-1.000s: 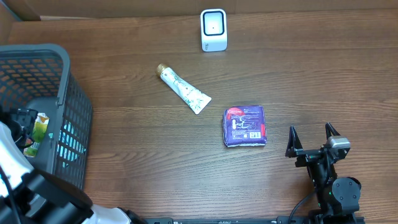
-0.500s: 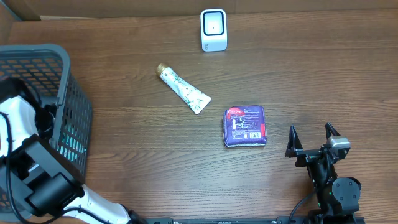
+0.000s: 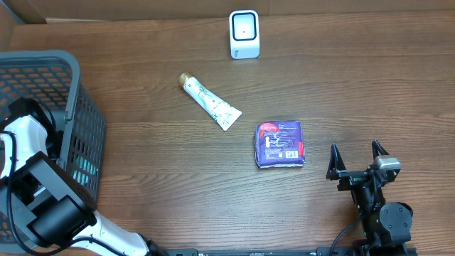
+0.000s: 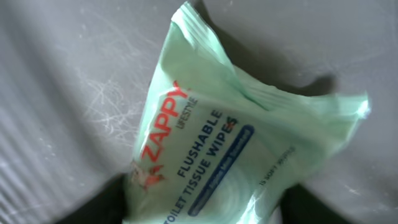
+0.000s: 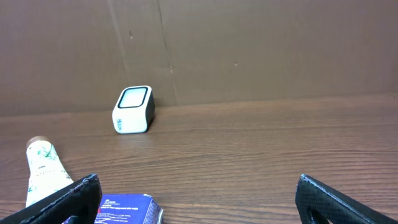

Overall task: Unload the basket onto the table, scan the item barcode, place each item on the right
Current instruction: 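Return the left gripper to the basket and grasp the mint-green wipes pack, then carry the wipes pack with the left gripper and drop it on the table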

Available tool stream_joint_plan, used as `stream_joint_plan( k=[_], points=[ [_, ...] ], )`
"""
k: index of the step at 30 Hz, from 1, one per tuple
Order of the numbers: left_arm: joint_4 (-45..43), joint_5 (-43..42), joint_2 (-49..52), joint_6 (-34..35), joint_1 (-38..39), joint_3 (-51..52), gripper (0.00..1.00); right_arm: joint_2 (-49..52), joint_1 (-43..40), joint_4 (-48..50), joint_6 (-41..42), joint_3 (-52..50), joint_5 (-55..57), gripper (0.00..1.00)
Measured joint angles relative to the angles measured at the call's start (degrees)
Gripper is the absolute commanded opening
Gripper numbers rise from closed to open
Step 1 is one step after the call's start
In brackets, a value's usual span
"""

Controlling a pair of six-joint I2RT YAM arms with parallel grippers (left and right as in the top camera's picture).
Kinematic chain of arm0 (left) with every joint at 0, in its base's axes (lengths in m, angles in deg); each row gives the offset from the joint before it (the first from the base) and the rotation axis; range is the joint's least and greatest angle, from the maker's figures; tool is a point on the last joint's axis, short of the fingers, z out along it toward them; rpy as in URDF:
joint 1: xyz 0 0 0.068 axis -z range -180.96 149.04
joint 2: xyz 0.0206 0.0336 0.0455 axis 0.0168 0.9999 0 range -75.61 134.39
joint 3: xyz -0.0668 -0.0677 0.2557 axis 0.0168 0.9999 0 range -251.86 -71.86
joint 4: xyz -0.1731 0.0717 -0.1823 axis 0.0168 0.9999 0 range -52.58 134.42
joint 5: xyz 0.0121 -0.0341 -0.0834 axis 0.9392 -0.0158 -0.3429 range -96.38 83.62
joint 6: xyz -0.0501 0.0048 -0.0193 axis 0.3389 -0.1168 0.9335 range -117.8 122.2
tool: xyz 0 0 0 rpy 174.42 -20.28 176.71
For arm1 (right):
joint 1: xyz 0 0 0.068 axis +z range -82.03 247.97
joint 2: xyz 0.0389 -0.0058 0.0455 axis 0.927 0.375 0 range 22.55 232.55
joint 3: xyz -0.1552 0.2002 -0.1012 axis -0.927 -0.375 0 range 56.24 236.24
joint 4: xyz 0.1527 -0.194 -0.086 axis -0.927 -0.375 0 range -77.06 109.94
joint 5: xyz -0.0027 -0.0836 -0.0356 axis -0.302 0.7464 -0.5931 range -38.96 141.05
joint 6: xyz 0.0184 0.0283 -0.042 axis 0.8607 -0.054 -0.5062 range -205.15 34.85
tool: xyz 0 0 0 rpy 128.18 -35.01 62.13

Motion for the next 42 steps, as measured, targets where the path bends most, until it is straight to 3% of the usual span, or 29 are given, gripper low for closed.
stream_joint_plan(
  k=[3,19,31,37,42],
  points=[
    [0.1,0.5,-0.2,0.1,0.0,0.0,0.04,0.0,0.0,0.0,0.0,0.0,0.0,1.0],
    [3.4,-1.3,-0.3,0.0,0.0,-2.5,0.04,0.0,0.0,0.0,0.0,0.0,0.0,1.0],
    [21.8,-7.7,-0.6,-0.4,-0.1,-33.0,0.04,0.0,0.0,0.0,0.0,0.0,0.0,1.0],
    [23.2,-11.3,-9.2,-2.0,1.3,-41.7,0.04,0.0,0.0,0.0,0.0,0.0,0.0,1.0],
    [22.6,-13.6,-20.3,-2.6,8.7,-43.8,0.04,0.0,0.0,0.0,0.0,0.0,0.0,1.0]
  ],
)
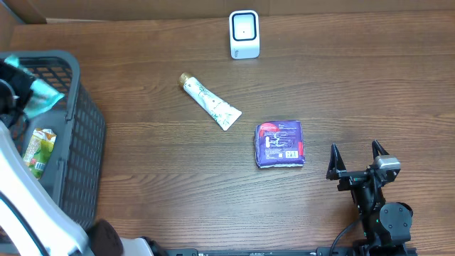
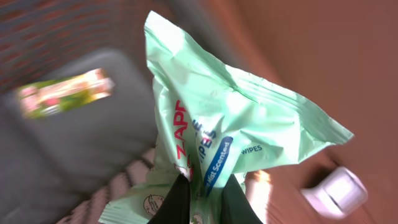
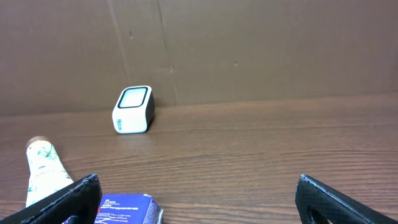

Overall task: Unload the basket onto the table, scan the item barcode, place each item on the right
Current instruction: 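Carry the wipes pack with the left gripper and drop it on the table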

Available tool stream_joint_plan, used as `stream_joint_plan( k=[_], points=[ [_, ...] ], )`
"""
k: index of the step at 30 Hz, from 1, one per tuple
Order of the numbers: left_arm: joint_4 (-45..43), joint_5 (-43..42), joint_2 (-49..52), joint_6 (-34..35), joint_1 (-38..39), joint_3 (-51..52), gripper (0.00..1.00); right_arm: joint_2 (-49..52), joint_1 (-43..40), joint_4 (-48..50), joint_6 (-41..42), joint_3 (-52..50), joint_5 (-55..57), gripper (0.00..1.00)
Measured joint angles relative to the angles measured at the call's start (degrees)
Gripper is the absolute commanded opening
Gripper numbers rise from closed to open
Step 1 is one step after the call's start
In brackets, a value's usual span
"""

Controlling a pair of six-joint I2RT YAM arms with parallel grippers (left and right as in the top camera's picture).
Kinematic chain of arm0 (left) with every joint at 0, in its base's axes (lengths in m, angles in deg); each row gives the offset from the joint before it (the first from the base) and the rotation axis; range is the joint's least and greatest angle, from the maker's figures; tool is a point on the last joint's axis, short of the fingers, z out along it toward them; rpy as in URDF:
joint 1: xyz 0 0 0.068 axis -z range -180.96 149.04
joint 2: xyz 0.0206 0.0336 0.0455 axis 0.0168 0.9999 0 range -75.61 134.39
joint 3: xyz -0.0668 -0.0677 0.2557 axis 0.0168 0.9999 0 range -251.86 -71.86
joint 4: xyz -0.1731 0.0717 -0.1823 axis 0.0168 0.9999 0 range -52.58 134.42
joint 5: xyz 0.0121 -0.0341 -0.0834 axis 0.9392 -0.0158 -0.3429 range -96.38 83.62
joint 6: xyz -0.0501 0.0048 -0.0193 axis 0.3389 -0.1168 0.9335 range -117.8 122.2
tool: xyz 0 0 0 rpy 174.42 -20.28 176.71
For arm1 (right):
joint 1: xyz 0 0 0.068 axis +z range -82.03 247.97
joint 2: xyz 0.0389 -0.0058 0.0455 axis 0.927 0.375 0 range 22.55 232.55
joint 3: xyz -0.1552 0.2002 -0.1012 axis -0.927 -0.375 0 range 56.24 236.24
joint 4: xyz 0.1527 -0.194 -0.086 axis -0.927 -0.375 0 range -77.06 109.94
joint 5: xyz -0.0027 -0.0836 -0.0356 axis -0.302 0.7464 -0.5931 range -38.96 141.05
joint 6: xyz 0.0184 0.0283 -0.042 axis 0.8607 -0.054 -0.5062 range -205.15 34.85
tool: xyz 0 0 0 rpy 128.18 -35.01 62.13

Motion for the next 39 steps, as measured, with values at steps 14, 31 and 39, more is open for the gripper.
stream_joint_plan(
  k=[14,31,39],
  points=[
    [1.3,1.9,-7.5,1.8,42.7,8.7,0.04,0.0,0.0,0.0,0.0,0.0,0.0,1.0],
    [-25.8,10.5,9.9,11.7,65.3,46.1,0.04,0.0,0.0,0.0,0.0,0.0,0.0,1.0],
    [-29.2,10.8,14.2,12.8,66.4,47.5,0.04,0.0,0.0,0.0,0.0,0.0,0.0,1.0]
  ],
)
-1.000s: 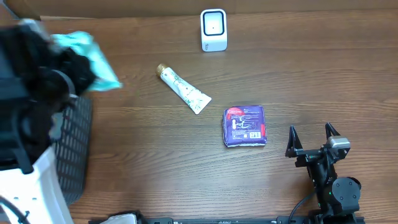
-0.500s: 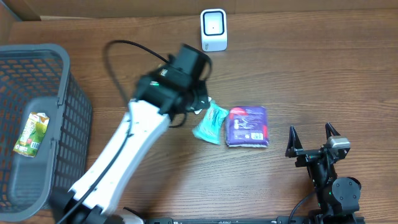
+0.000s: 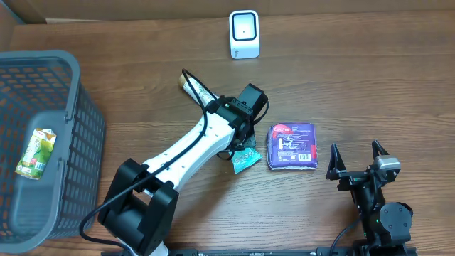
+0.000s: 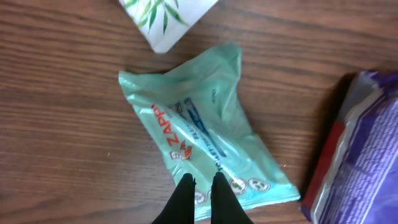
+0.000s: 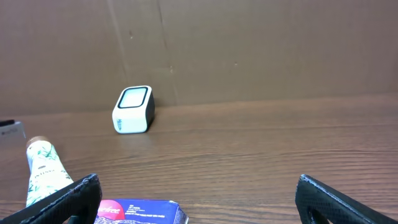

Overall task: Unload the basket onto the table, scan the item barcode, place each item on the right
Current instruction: 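Carry the wipes pack with the left gripper and drop it on the table, then reach the left gripper into the basket toward the green tea carton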

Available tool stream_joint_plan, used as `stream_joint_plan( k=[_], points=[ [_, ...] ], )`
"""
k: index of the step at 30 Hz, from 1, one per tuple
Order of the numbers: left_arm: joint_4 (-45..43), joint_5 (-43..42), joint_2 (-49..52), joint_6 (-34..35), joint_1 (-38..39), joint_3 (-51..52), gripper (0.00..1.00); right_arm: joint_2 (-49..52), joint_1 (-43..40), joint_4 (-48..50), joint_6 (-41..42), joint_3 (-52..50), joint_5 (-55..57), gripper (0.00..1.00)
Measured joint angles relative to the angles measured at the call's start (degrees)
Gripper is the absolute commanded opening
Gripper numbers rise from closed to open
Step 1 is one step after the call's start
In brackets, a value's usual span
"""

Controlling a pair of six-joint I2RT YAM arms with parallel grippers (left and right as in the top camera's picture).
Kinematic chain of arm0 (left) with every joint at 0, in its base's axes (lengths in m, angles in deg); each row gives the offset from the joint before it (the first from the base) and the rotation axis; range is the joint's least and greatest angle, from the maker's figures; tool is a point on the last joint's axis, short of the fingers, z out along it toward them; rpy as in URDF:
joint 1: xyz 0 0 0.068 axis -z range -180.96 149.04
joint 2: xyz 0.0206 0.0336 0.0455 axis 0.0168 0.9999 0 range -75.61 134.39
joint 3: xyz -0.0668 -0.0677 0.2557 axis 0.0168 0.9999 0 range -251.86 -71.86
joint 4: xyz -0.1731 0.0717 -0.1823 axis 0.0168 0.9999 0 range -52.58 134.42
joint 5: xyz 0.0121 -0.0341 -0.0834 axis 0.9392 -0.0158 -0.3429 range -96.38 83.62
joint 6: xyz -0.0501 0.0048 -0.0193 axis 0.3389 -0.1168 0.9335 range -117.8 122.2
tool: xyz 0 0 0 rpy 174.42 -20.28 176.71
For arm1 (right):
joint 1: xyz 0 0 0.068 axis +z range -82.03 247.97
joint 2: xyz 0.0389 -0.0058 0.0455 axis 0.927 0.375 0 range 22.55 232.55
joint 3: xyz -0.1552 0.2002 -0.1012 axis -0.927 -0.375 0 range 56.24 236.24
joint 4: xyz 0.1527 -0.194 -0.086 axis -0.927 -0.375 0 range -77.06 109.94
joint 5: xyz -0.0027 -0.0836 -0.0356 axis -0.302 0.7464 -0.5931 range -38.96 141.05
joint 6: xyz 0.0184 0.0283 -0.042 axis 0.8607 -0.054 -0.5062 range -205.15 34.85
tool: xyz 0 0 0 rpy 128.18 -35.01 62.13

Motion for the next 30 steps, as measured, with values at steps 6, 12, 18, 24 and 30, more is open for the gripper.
stream_joint_plan(
  k=[6,12,18,24,30],
  points=[
    [3.5,2.8,-0.7,-0.5,-0.3,-1.6,0.36,0.0,0.0,0.0,0.0,0.0,0.0,1.0],
    [16.5,11.7,-5.7,-1.5,-2.5,-15.0,1.0,0.0,0.0,0.0,0.0,0.0,0.0,1.0],
    [29.4,20.4,-13.6,-1.6,-7.9,-35.2,1.0,0.0,0.0,0.0,0.0,0.0,0.0,1.0],
    [38.5,23.3,-21.9,1.3,-23.9,-43.5,0.99,0.0,0.0,0.0,0.0,0.0,0.0,1.0],
    [44.5,23.1,-23.1,2.4,-43.5,-42.8,1.0,0.0,0.0,0.0,0.0,0.0,0.0,1.0]
  ],
)
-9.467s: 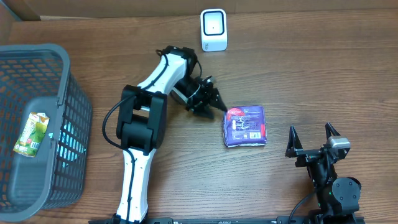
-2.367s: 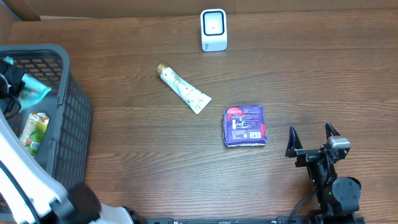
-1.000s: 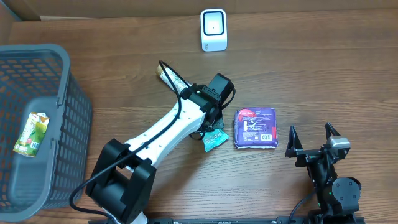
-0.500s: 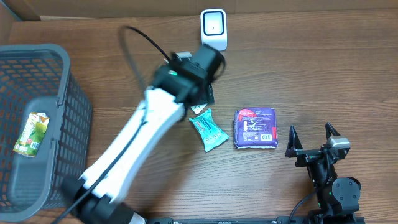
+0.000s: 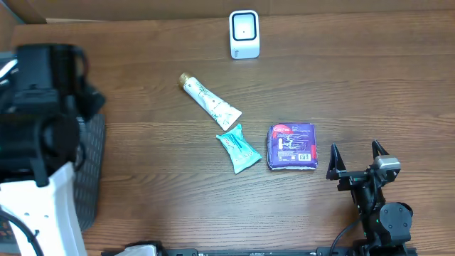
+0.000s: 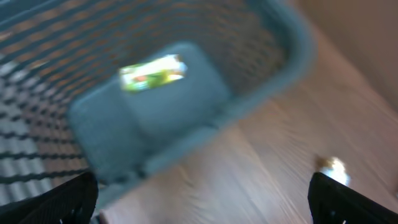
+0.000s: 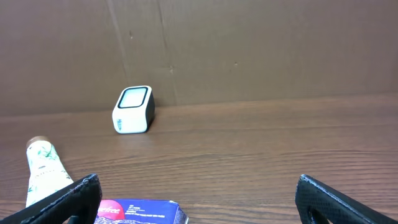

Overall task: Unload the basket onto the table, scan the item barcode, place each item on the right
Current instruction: 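Reach the left gripper into the basket toward the green tea carton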

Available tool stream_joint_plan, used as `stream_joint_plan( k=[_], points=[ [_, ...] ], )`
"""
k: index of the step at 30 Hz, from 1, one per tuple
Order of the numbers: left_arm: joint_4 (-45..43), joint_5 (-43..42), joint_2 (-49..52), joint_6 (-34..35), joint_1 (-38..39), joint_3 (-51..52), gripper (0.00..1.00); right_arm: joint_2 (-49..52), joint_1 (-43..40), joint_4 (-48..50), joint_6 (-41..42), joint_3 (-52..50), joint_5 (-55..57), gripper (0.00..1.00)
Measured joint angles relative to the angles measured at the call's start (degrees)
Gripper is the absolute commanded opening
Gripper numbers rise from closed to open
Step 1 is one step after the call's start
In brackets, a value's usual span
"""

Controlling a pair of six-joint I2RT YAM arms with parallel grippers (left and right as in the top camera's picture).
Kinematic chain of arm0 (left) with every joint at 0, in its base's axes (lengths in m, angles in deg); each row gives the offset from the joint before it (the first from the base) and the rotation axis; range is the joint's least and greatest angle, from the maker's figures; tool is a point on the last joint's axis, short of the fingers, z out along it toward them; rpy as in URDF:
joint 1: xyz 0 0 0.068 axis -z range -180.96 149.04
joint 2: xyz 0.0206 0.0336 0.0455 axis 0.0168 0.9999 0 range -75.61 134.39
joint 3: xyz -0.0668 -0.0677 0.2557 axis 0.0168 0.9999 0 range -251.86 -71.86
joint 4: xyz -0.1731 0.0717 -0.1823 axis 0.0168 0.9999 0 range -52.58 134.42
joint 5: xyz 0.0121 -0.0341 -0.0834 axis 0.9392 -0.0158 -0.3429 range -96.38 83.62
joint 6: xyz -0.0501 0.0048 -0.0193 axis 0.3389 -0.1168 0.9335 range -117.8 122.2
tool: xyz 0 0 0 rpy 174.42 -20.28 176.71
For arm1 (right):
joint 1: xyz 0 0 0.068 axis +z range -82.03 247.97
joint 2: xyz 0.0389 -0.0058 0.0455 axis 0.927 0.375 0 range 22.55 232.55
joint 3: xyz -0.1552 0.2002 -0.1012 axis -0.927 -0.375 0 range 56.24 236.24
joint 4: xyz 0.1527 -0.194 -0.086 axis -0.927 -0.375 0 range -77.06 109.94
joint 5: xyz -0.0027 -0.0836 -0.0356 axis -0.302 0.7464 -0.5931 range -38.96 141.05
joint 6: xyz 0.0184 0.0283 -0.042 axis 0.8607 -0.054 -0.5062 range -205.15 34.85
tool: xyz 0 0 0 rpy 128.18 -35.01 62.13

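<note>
The white barcode scanner stands at the far edge, also in the right wrist view as the scanner. A green wipes pack lies flat mid-table, touching nothing. My left gripper is open and empty, high over the grey basket, where a green carton lies; the view is blurred. In the overhead view the left arm fills the far left. My right gripper rests open at the right front.
A white tube with leaf print lies between scanner and wipes. A purple pack sits just right of the wipes, in front of my right gripper. The basket wall shows below the left arm.
My left gripper was shut on the green wipes pack on the table beside the purple pack. Now it is open over the basket at far left, and the pack lies free mid-table.
My left gripper was first down in the basket at the wipes pack. Then it held the pack above the basket. Then the pack was on the table by the purple pack, which had shifted right. Now the pack is let go; the right arm never moved.
</note>
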Motion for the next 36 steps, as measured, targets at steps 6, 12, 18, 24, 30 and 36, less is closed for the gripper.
stream_joint_plan(
  k=[6,12,18,24,30,36],
  points=[
    [-2.6,-0.3,0.3,-0.2,-12.1,6.8,1.0,0.0,0.0,0.0,0.0,0.0,0.0,1.0],
    [-8.0,-2.0,0.7,-0.4,-18.6,14.7,1.0,0.0,0.0,0.0,0.0,0.0,0.0,1.0],
    [-17.6,-3.1,1.6,-6.5,-22.2,21.1,1.0,0.0,0.0,0.0,0.0,0.0,0.0,1.0],
    [-23.4,-3.0,2.0,-15.5,-22.6,22.5,1.0,0.0,0.0,0.0,0.0,0.0,0.0,1.0],
    [-30.7,-2.8,1.9,-22.9,-22.6,23.9,0.97,0.0,0.0,0.0,-0.1,0.0,0.0,1.0],
    [-40.5,-2.4,1.9,-32.8,-22.6,29.9,1.0,0.0,0.0,0.0,0.0,0.0,0.0,1.0]
  ],
)
